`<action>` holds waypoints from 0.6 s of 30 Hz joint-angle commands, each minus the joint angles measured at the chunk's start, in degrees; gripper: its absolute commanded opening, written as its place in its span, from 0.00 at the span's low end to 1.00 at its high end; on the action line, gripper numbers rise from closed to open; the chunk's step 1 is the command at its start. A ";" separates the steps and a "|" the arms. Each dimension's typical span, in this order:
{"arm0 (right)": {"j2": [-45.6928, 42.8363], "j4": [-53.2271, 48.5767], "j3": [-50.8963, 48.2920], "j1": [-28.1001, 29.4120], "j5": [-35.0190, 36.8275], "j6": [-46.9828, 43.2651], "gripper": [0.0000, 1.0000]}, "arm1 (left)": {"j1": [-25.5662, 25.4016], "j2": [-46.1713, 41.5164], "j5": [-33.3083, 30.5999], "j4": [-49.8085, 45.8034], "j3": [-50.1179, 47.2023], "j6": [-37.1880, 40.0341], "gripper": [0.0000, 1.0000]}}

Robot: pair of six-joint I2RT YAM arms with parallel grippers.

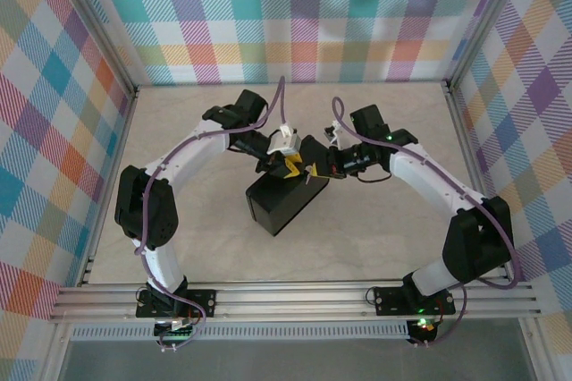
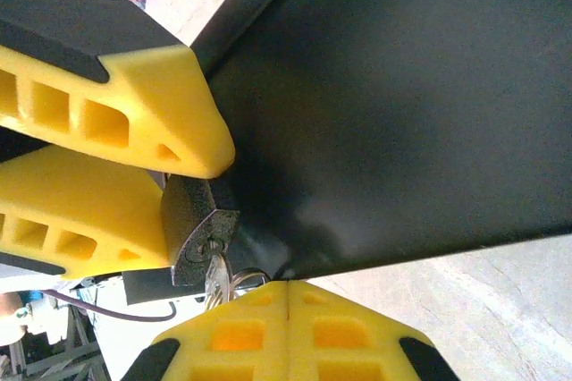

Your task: Unlock the padlock with the key

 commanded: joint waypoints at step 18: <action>-11.28 -1.00 -0.28 -5.12 1.32 -31.58 0.38 | -0.09 1.77 4.20 -2.43 3.71 2.77 0.25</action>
